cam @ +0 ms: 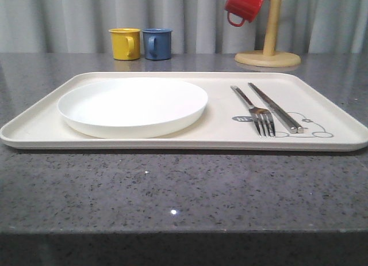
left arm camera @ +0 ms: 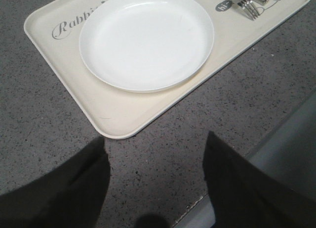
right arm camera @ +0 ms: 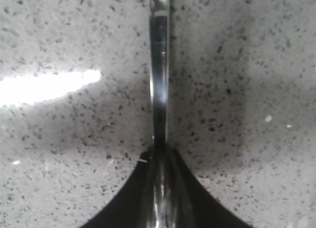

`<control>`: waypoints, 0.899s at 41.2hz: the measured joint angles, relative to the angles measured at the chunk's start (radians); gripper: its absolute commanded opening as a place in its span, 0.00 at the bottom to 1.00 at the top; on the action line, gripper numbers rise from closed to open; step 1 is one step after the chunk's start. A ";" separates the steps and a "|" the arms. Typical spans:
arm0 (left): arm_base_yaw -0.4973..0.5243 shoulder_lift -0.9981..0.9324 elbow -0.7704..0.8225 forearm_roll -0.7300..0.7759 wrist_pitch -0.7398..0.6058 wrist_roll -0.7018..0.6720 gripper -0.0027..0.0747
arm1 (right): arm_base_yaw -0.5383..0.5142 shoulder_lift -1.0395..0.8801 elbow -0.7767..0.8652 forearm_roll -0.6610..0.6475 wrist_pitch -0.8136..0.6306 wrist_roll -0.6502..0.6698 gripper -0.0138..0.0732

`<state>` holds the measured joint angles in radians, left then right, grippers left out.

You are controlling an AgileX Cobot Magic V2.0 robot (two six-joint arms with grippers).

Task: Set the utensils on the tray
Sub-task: 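Grasp the steel spoon with the right gripper and lift, then lower the spoon beside the chopsticks and open the right gripper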

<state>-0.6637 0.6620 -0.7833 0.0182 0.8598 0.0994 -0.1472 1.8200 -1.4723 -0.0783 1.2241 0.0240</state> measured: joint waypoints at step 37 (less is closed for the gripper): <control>0.000 0.000 0.000 0.000 0.000 -0.002 0.56 | 0.324 -0.044 -0.017 0.312 -0.010 0.124 0.11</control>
<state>-0.6637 0.6620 -0.7833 0.0182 0.8598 0.0979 0.1772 1.7764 -1.4893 0.2334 1.2145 0.1481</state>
